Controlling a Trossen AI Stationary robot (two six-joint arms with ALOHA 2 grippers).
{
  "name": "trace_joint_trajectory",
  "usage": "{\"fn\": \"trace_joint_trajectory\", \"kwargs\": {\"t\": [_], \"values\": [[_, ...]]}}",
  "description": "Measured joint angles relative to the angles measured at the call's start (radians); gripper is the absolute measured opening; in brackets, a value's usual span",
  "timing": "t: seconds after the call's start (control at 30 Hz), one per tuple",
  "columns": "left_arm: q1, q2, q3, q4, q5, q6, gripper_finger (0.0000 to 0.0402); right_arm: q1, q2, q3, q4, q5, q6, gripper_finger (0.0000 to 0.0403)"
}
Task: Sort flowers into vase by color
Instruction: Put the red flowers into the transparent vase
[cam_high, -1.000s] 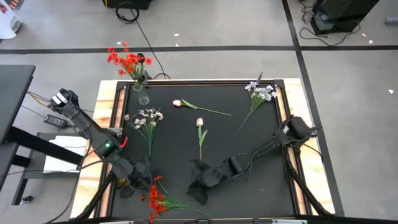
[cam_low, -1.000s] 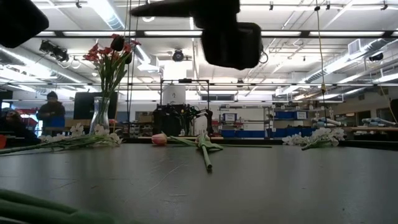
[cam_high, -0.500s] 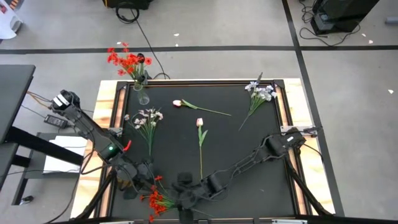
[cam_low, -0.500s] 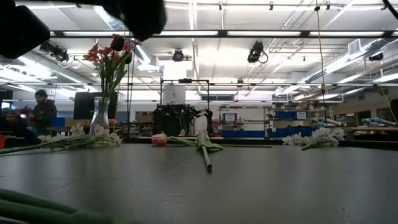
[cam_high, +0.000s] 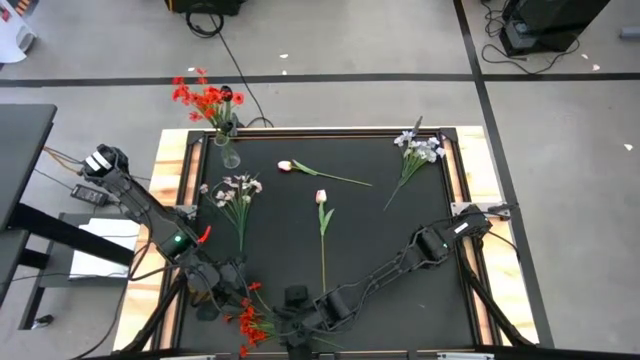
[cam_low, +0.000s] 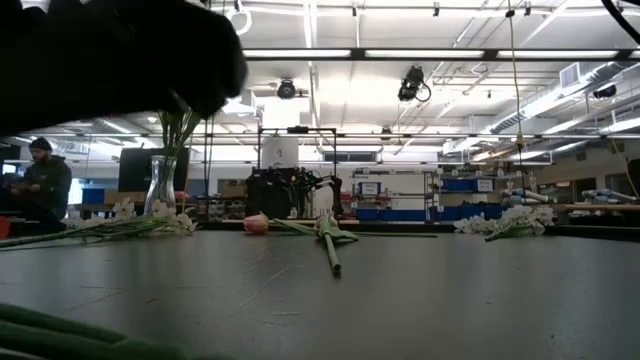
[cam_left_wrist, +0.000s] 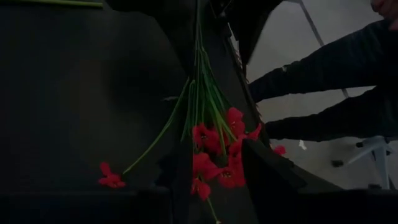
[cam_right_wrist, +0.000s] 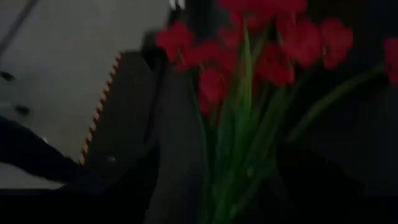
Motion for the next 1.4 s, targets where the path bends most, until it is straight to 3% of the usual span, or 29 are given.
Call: {"fn": "trace_joint_trajectory", "kwargs": {"t": [0.2, 0.43, 0.63, 0.9, 0.97, 1.13, 1.4], "values": [[0.007, 0.0, 0.0, 0.002, -0.005, 0.003, 0.0141, 0.0, 0.023, -0.002, -0.035, -0.051, -0.035, 0.0345], [0.007, 0.0, 0.0, -0.013, -0.016, -0.082, 0.0141, -0.015, 0.073, 0.001, -0.034, -0.044, -0.011, 0.0293], [0.007, 0.0, 0.0, -0.017, -0.016, -0.113, 0.0141, -0.031, 0.071, 0.001, -0.057, -0.027, 0.015, 0.0189], [0.007, 0.0, 0.0, -0.017, -0.016, -0.131, 0.0141, -0.058, 0.069, 0.001, -0.082, -0.051, 0.215, 0.002], [0.007, 0.0, 0.0, -0.017, -0.017, -0.169, 0.0141, -0.061, 0.065, 0.001, -0.091, -0.023, 0.28, 0.0017], [0.005, -0.016, 0.0, -0.018, -0.02, -0.294, 0.0141, -0.068, 0.03, -0.004, -0.224, 0.165, 0.385, 0.0014], [-0.008, -0.122, 0.0, -0.017, -0.083, -0.302, 0.0141, -0.093, -0.107, -0.004, -0.367, 0.307, 0.498, 0.0013]]}}
